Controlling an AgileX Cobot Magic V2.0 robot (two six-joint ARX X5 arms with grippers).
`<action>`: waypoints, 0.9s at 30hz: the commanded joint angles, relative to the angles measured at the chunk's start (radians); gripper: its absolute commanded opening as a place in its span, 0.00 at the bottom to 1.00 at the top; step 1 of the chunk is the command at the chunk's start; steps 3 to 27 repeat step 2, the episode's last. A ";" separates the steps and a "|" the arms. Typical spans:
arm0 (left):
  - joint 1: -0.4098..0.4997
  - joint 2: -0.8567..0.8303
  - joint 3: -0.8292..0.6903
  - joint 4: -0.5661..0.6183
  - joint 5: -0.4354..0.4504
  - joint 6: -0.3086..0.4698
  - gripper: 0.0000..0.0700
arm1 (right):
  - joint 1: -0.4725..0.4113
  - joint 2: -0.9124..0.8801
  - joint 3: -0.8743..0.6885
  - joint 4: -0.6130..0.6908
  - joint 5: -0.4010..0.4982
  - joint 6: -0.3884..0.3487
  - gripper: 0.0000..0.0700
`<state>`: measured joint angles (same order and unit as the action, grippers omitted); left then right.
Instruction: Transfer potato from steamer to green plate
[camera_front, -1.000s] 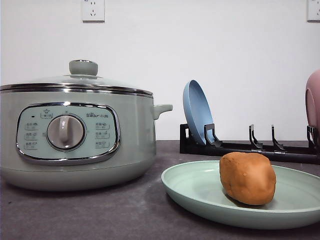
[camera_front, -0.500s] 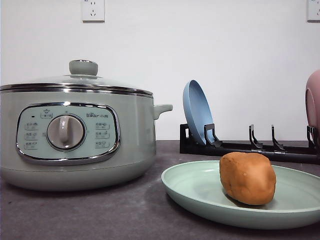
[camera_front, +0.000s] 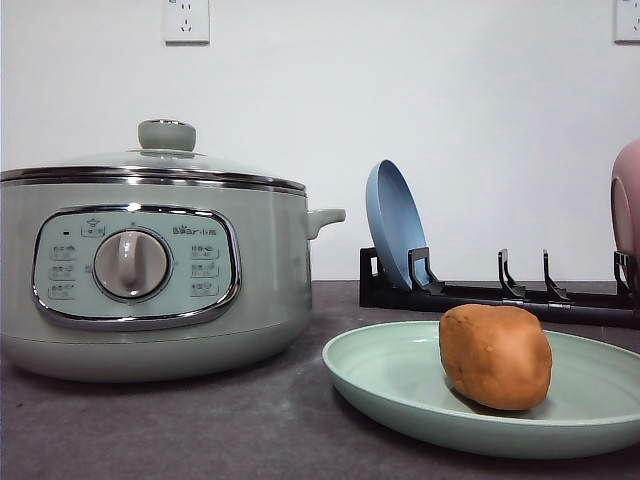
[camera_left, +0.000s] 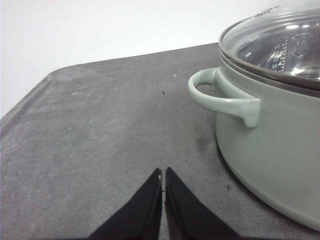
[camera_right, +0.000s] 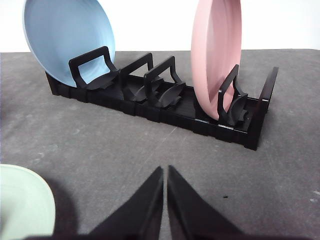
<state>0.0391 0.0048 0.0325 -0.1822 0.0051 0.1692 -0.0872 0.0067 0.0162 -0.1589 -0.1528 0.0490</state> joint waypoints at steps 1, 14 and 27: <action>0.002 -0.002 -0.020 -0.006 0.001 -0.006 0.00 | -0.002 -0.003 -0.005 0.002 0.003 -0.005 0.00; 0.002 -0.002 -0.020 -0.006 0.001 -0.006 0.00 | -0.002 -0.003 -0.005 0.002 0.003 -0.005 0.00; 0.002 -0.002 -0.020 -0.006 0.001 -0.006 0.00 | -0.002 -0.003 -0.005 0.002 0.003 -0.005 0.00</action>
